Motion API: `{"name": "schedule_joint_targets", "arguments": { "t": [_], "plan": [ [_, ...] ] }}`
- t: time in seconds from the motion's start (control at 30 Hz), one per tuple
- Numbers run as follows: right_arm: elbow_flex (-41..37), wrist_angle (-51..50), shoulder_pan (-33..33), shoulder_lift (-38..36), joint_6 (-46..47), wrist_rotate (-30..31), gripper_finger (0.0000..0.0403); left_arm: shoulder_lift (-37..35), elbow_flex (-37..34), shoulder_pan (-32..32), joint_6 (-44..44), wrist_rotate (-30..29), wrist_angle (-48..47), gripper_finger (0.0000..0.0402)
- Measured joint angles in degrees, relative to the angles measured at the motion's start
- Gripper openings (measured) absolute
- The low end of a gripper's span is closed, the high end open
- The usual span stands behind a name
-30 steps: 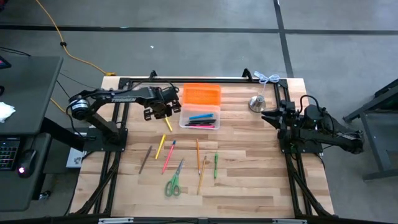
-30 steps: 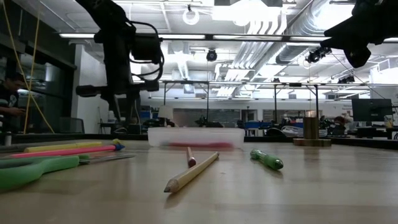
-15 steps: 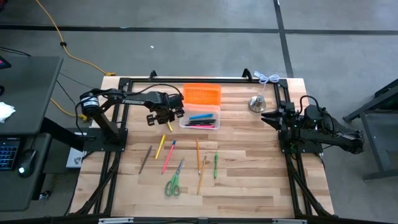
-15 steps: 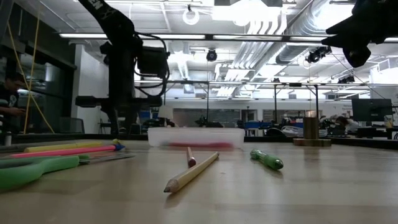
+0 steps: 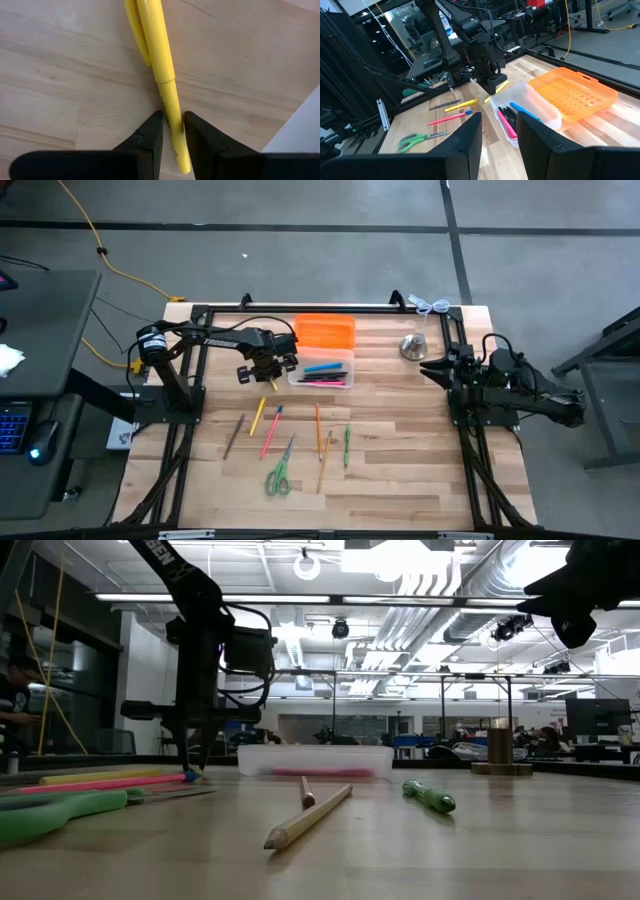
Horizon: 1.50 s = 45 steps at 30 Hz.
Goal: Pick & place school supplies into a supply box
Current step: Put the yellow pen into the transparent supply box
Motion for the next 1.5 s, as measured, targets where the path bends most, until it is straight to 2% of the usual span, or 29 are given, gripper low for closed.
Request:
{"name": "schedule_joint_targets", "arguments": {
  "t": [0.57,0.9,1.27,1.5],
  "plan": [
    [0.00,0.00,0.00,0.00,0.00,-0.34,0.0099,0.15,-0.10,-0.09,0.00,-3.02,0.04,0.0108],
    [0.00,-0.02,-0.01,0.00,0.00,-0.50,0.0099,0.13,-0.10,-0.09,0.38,-4.11,0.27,0.0014],
    [0.00,0.00,-0.02,0.00,0.00,-0.50,0.0099,-0.17,0.31,-0.09,3.50,-4.72,0.41,0.0018],
    [0.00,-0.02,-0.01,0.00,0.00,-0.52,0.0099,-1.11,3.43,-0.24,5.83,-9.60,-3.38,0.0013]
  ]
}}
